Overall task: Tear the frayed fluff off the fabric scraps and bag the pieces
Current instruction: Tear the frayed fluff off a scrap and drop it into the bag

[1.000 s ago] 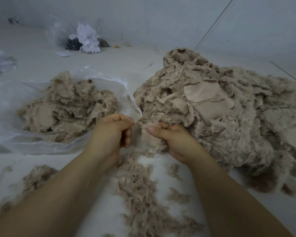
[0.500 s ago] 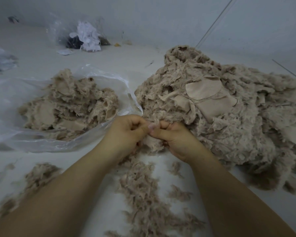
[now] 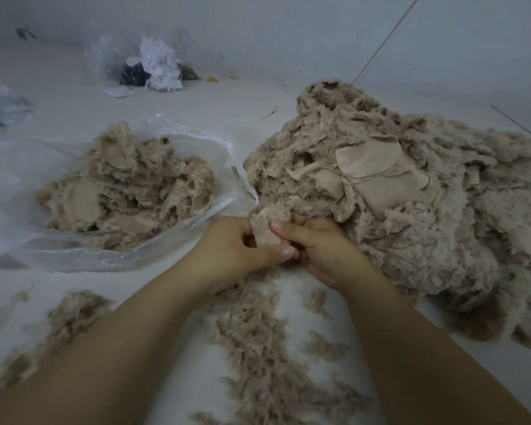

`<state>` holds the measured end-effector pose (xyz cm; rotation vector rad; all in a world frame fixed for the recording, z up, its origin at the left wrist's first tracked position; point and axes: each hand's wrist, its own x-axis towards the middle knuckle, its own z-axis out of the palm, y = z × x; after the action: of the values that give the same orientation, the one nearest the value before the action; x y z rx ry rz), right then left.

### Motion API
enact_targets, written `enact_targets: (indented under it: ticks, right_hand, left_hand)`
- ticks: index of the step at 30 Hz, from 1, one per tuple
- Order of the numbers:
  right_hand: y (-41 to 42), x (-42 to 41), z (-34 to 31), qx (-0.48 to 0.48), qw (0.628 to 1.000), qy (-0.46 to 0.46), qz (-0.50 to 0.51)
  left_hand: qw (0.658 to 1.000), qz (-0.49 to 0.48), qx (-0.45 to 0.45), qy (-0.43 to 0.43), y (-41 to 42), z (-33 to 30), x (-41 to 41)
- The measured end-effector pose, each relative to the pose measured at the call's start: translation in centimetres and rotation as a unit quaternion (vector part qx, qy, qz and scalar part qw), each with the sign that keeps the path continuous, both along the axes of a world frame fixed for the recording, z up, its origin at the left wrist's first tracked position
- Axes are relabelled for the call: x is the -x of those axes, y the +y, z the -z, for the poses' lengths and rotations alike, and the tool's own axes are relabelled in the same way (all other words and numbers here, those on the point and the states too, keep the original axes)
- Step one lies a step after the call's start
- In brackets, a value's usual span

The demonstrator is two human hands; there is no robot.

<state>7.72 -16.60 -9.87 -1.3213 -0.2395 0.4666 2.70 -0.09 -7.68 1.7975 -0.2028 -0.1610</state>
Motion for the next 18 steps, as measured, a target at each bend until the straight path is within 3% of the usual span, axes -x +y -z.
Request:
enact_targets:
  ticks: [5, 11, 18]
  right_hand:
    - [0.0, 0.0, -0.2, 0.04, 0.999, -0.002, 0.028]
    - [0.1, -0.3, 0.0, 0.032, 0.997, 0.026, 0.069]
    - [-0.1, 0.1, -0.6, 0.044, 0.999, 0.01, 0.007]
  left_hand:
    - [0.999, -0.014, -0.013, 0.031, 0.3, 0.3, 0.0]
    - [0.991, 0.106, -0.069, 0.044, 2.6, -0.5, 0.6]
    - [0.998, -0.035, -0.01, 0.044, 1.0, -0.5, 0.1]
